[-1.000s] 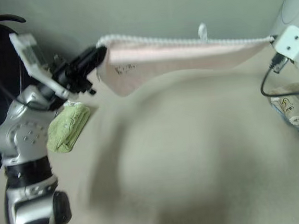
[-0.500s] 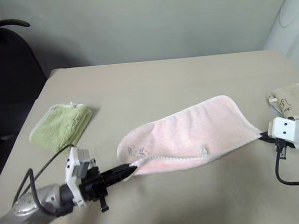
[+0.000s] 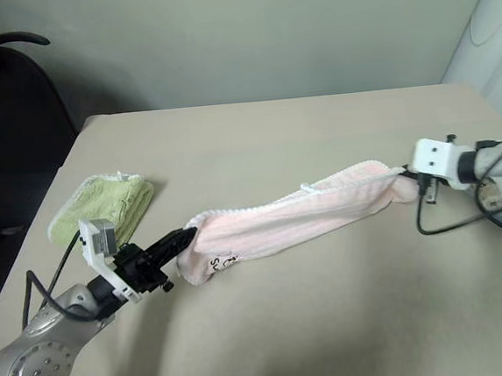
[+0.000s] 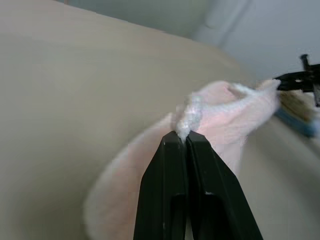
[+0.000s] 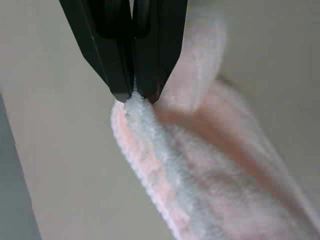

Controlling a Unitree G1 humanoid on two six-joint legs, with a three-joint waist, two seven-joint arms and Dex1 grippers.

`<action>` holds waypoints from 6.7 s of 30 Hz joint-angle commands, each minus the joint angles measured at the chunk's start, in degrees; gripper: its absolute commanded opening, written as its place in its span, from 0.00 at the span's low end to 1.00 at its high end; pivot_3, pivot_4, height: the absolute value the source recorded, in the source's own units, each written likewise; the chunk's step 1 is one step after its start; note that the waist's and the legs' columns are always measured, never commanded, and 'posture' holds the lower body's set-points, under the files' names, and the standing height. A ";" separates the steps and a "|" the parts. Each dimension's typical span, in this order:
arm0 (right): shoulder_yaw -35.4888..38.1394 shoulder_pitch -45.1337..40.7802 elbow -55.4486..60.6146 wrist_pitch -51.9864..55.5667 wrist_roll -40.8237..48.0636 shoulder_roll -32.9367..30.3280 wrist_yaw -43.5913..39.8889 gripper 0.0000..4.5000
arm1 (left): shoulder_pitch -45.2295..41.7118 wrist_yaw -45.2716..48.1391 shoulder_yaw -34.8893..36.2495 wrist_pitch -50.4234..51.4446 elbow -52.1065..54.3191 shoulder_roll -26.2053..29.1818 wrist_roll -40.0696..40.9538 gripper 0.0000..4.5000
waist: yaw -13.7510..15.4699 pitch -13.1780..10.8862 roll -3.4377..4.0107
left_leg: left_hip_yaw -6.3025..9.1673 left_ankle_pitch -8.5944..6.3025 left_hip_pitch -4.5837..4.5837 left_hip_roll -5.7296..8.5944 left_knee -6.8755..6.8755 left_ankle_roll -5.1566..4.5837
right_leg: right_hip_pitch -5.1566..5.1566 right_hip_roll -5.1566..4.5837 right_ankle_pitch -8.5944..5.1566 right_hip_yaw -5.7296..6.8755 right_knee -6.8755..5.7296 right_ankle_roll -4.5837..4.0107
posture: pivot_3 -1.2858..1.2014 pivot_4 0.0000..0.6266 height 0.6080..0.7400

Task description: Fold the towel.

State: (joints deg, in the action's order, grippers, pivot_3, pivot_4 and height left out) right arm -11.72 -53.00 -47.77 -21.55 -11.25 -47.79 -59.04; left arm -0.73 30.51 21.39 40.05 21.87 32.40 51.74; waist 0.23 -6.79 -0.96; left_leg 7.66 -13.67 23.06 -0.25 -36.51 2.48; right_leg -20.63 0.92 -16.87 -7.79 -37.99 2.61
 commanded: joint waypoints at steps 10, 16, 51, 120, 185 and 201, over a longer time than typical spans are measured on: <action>-10.12 -15.19 -22.48 -8.84 -17.26 8.16 22.55 0.00 | -0.51 -1.91 -7.57 -5.76 -4.26 -1.94 -14.34 0.01 | -0.02 -0.01 0.01 | 0.06 -0.10 0.20 -0.02 0.05 -0.17 | -0.18 -0.04 0.07 0.09 0.06 -0.12 | 0.52 0.24 1.00; -12.82 -16.47 -25.15 -10.43 -22.30 8.94 30.75 0.14 | 0.55 -1.65 -8.17 -6.49 -5.33 -2.39 -16.92 0.00 | -0.04 -0.01 0.01 | 0.04 -0.14 0.24 -0.02 0.11 -0.24 | -0.24 -0.07 0.09 0.10 0.06 -0.17 | 0.52 0.24 1.00; 37.32 19.92 33.38 70.69 48.24 11.21 22.36 0.99 | -4.81 4.05 -6.02 -9.35 0.01 2.37 -18.49 0.70 | 0.30 -0.04 -0.08 | -0.15 0.21 0.33 -0.06 0.20 0.31 | -0.42 0.16 0.10 -0.07 0.10 -0.22 | 0.52 0.24 1.00; 20.67 17.09 31.69 37.25 30.57 9.33 17.62 0.01 | -1.81 -5.80 1.02 -0.17 2.56 -3.03 5.69 0.70 | 0.14 0.76 0.97 | 0.64 -0.06 0.12 0.11 0.41 -0.05 | -0.03 0.09 -0.13 0.44 0.12 -0.37 | 0.52 0.24 1.00; 13.56 15.18 21.03 23.71 31.56 28.22 2.55 0.00 | 29.85 -48.73 -5.03 -3.89 24.78 -11.54 40.09 1.00 | 0.22 0.24 0.05 | 0.20 0.02 -0.31 -0.21 0.35 0.53 | 0.23 0.61 -0.20 0.09 0.07 -0.53 | 0.52 0.24 1.00; 15.09 16.87 26.03 25.06 32.26 29.71 4.64 0.00 | 11.97 -64.02 -12.48 -10.11 6.22 -17.39 43.15 1.00 | 1.27 0.24 0.47 | 0.12 -0.14 -1.04 -0.15 0.38 0.28 | 0.88 0.68 -0.24 0.22 -0.01 -0.71 | 0.52 0.24 1.00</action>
State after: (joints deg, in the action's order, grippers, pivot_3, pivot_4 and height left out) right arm 1.70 -36.41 -24.43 3.42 19.58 -17.87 -55.06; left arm 12.38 -32.93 8.78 30.66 33.06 15.07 97.00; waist 1.50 -6.55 -0.49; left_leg 7.77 -13.88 21.94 -0.39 -36.12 2.64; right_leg -19.67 1.60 -17.13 -7.56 -38.00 1.89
